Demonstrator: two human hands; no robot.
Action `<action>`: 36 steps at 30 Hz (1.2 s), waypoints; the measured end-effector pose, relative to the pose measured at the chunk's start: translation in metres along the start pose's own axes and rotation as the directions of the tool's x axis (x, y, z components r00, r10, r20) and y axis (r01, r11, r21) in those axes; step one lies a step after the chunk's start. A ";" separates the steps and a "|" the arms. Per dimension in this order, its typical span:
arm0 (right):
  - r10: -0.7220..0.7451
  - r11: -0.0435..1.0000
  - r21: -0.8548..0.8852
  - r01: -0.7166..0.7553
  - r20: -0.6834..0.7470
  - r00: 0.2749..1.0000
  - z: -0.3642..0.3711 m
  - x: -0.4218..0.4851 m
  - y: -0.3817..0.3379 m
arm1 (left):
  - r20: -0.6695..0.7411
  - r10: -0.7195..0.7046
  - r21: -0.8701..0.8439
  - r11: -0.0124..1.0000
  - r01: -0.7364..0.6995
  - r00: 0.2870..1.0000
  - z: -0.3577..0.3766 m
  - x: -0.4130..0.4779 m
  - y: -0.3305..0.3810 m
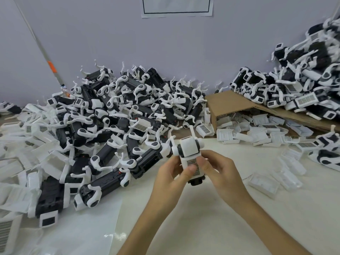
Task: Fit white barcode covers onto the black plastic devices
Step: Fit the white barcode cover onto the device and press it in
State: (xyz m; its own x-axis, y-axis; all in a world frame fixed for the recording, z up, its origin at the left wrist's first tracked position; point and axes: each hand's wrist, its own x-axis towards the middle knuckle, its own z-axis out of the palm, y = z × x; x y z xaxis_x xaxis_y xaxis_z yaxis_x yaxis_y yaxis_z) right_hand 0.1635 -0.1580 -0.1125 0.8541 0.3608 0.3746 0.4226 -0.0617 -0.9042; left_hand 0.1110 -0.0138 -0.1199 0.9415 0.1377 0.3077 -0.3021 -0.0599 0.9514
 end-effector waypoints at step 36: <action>-0.042 0.999 -0.037 0.039 -0.086 0.995 0.001 -0.002 0.004 | -0.100 0.518 0.750 0.600 -0.277 0.850 -0.003 0.000 -0.011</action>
State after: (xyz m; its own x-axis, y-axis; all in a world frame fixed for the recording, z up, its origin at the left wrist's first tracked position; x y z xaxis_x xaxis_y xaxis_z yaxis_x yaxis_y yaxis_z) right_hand 0.1631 -0.1577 -0.1176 0.8584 0.2813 0.4290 0.4668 -0.0815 -0.8806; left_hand 0.1135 -0.0103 -0.1304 0.6288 0.1846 0.7553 -0.3305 -0.8159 0.4745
